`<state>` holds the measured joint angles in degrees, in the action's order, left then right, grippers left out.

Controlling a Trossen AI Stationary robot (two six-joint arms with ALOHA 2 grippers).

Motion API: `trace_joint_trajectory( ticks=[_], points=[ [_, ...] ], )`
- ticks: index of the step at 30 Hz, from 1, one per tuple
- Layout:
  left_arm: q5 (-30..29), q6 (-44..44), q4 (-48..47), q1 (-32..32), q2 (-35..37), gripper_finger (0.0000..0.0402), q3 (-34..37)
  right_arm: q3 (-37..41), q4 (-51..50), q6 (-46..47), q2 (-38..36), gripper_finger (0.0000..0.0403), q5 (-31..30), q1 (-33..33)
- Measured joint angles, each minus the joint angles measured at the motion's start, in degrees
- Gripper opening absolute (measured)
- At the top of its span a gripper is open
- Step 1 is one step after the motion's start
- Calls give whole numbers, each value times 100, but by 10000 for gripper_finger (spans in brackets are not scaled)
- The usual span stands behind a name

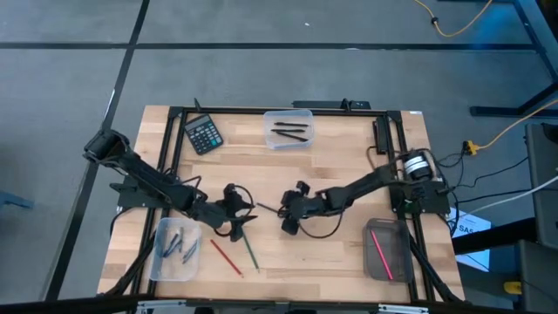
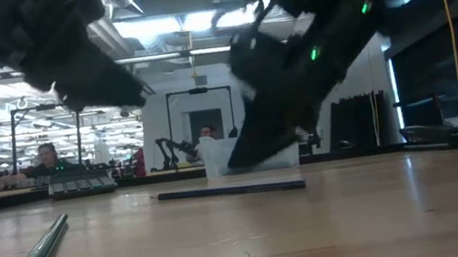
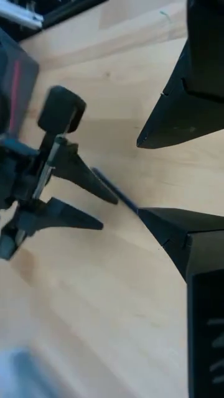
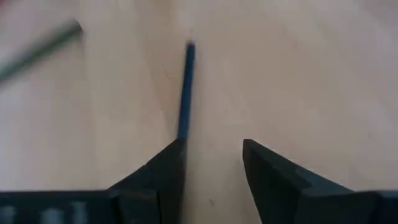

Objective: Sort crayons/erasers/pens/pencils in bins
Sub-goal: Put the blue color pencil into the black bin

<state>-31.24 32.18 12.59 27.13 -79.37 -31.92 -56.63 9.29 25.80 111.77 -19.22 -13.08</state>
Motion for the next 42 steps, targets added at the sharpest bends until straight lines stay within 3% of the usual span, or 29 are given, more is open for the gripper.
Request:
trace_joint_trajectory(
  ticks=[7, 16, 19, 25, 37, 42],
  points=[
    [-487, 830, -385, 445, -240, 158, 2, -359, -116, -373, 590, 165, 48, 66],
    [-1326, 1706, -362, 1035, -503, 158, 4, -366, -139, -1108, 444, 165, 467, 307],
    [-1473, 1721, -124, 1114, -508, 158, 3, -402, -238, -1475, 323, 165, 656, 362],
    [-1517, 1721, 304, 1124, -609, 158, 2, -607, -192, -1855, 191, 165, 1641, 342],
    [-1368, 1398, 2173, 1260, -1620, 158, 2, -661, 328, -2040, 769, 165, 1656, 394],
    [-1571, 1399, 2323, 1343, -1677, 158, -2, -947, 178, -2185, 1034, 165, 1662, 495]
  ],
)
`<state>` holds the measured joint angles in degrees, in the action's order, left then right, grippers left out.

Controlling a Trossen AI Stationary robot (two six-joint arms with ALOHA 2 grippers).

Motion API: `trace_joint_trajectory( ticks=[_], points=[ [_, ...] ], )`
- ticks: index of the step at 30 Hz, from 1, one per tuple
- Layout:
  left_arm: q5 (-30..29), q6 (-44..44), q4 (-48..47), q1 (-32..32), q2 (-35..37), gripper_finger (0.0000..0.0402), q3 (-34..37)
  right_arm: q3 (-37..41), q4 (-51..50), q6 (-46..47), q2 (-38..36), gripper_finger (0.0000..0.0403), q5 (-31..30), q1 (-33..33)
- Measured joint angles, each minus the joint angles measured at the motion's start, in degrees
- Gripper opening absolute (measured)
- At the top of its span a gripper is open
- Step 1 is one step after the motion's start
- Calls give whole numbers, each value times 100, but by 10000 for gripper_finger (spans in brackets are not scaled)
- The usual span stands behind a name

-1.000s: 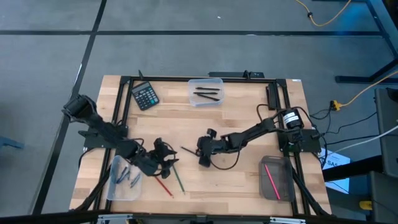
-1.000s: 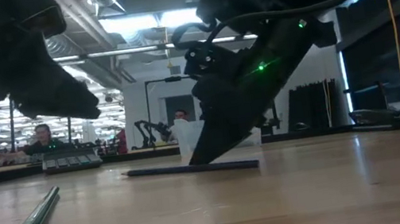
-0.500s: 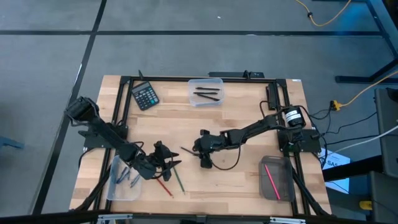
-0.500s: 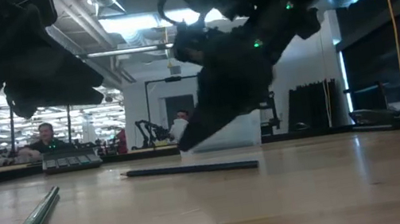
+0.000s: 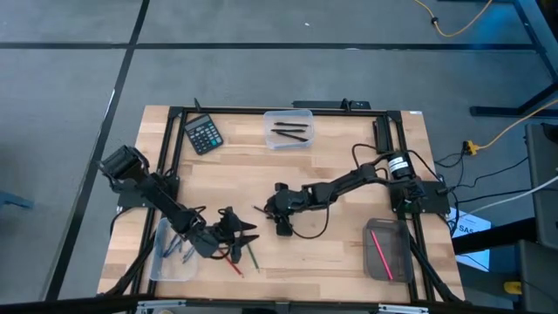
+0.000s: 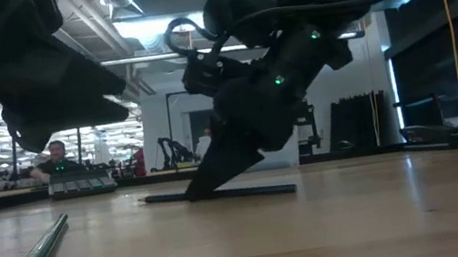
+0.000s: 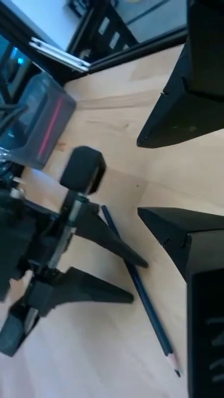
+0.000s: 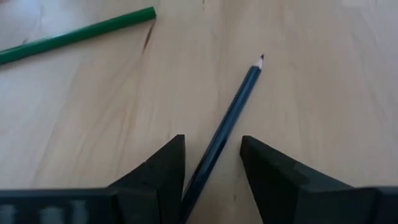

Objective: Sort crayons/erasers/pens/pencils in bins
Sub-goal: Put the blue color pencil into the black bin

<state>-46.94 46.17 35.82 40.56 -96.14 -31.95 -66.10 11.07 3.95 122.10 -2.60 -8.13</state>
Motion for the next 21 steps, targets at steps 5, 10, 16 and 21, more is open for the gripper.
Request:
trace_joint_trajectory(
  ticks=[5, 10, 16, 21],
  points=[
    [-65, -4, -47, 70, 0, 158, -157, -340, -441, -252, 83, 149, 87, 103],
    [-230, -25, -108, 158, 0, 158, -305, -697, -1140, -438, 98, 95, 336, 243],
    [-410, -123, -460, 191, 0, 158, -536, -840, -1779, -537, 90, 20, 733, 480],
    [-557, -162, -616, 125, 0, 158, -566, -830, -1982, -594, 16, 13, 769, 649]
  ],
)
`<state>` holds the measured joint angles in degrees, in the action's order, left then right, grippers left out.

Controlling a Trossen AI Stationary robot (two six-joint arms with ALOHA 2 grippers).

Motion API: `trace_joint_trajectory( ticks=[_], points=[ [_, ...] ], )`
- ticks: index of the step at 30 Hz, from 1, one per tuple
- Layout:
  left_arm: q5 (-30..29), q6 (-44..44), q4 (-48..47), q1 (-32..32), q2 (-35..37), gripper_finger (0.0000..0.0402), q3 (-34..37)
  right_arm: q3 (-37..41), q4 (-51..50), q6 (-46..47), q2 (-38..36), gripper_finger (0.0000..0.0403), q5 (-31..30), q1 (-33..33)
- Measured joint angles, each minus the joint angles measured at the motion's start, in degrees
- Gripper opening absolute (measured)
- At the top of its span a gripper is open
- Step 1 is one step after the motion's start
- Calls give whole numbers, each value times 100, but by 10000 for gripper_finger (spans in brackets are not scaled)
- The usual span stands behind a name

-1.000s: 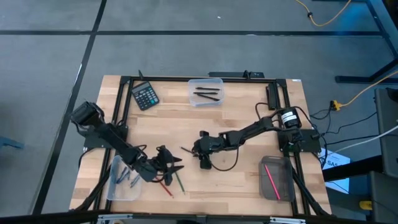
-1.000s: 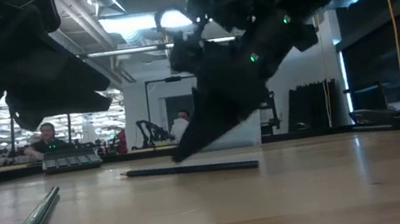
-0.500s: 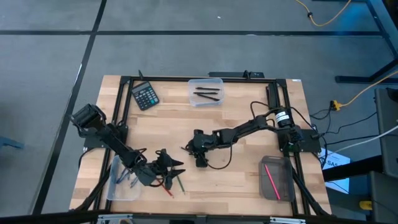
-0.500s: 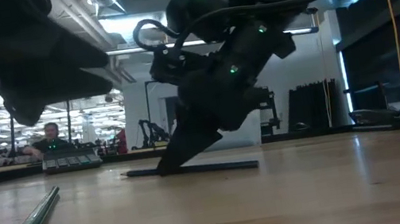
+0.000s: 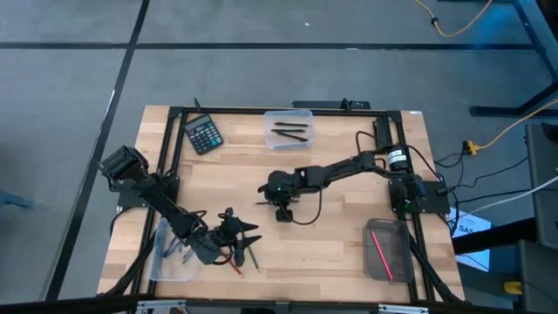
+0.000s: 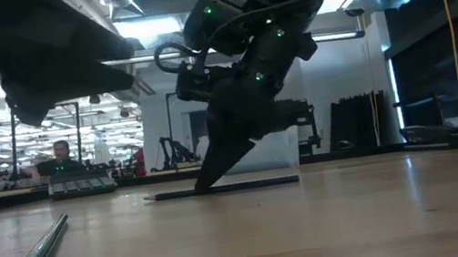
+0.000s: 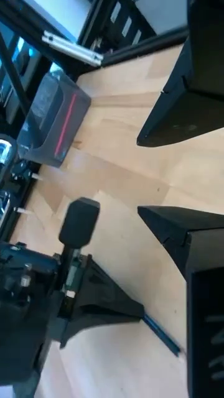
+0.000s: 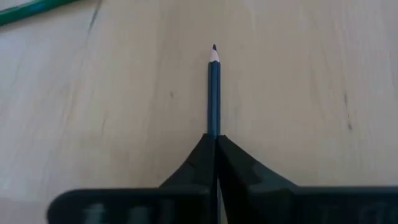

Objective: Sort crayons/erasers/pens/pencils in bins
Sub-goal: Put the blue color pencil into the black bin

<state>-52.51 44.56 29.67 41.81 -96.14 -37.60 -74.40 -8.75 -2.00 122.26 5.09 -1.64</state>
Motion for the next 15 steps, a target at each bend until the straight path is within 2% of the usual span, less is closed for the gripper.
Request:
trace_joint_trajectory(
  ticks=[4, 11, 15],
  points=[
    [-17, 2, -379, -95, 0, 158, 0, 33, -447, 0, -303, 5, -24, 24],
    [-14, 33, -1262, -234, 1, 158, 0, 45, -1235, 541, -954, 7, -1493, 16],
    [76, -9, -1590, -371, 2, 158, 0, 62, -2170, 1034, -1103, 3, -1940, -102]
  ],
)
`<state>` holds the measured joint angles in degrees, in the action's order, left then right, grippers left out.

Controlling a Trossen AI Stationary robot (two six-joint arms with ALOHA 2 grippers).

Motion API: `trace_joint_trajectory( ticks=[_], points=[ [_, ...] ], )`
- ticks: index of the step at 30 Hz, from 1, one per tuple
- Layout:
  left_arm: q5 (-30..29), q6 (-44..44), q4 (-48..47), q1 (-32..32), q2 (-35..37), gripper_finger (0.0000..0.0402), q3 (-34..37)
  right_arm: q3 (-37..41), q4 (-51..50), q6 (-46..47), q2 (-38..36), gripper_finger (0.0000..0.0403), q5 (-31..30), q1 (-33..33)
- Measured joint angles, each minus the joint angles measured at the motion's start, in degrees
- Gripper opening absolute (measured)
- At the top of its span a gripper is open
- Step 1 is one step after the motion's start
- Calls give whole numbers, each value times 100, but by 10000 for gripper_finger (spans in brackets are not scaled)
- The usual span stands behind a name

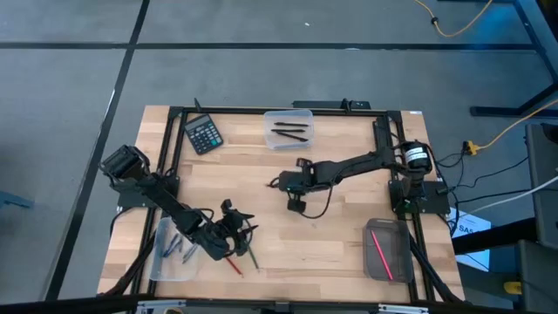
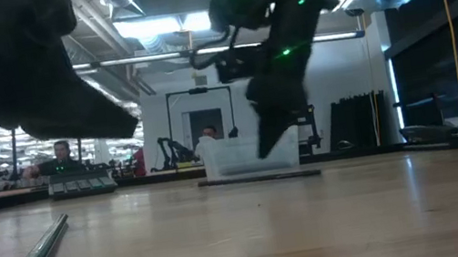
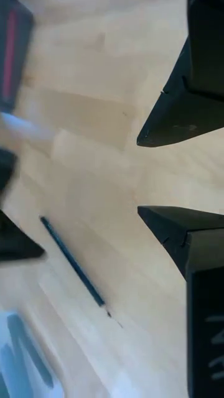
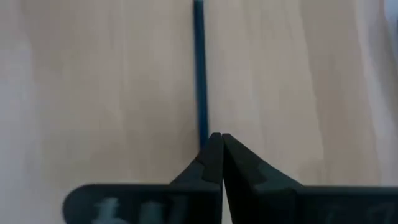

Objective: Sort crayons/erasers/pens/pencils in bins
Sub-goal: Put the blue color pencil into the black bin

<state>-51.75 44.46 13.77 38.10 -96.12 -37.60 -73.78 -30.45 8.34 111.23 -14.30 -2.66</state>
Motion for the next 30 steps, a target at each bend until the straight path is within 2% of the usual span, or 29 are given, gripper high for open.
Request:
trace_joint_trajectory(
  ticks=[3, 6, 10, 14, 18, 22, 26, 30],
  points=[
    [124, -4, -304, -144, 0, 158, 0, -19, -635, 326, -138, 5, -60, -77],
    [180, -4, -535, -274, 0, 158, 0, -9, -751, 378, -113, 17, -72, -46],
    [189, -164, -582, -442, 0, 158, 0, -20, 144, -380, -119, 47, 21, 163],
    [243, -565, -582, -623, 0, 158, 0, -24, 840, -846, -86, 84, 933, 507],
    [631, -1104, -576, -832, 0, 158, 0, -32, 830, -838, 154, 123, 1066, 767],
    [540, -1210, -498, -1020, 2, 158, 2, -31, 810, -691, 450, 150, 1099, 934],
    [452, -1500, -443, -1147, 24, 158, 2, -65, 720, -696, 688, 157, 1284, 1048],
    [447, -1911, -351, -1181, 26, 158, 2, -85, 585, -513, 842, 141, 1515, 1124]
  ],
)
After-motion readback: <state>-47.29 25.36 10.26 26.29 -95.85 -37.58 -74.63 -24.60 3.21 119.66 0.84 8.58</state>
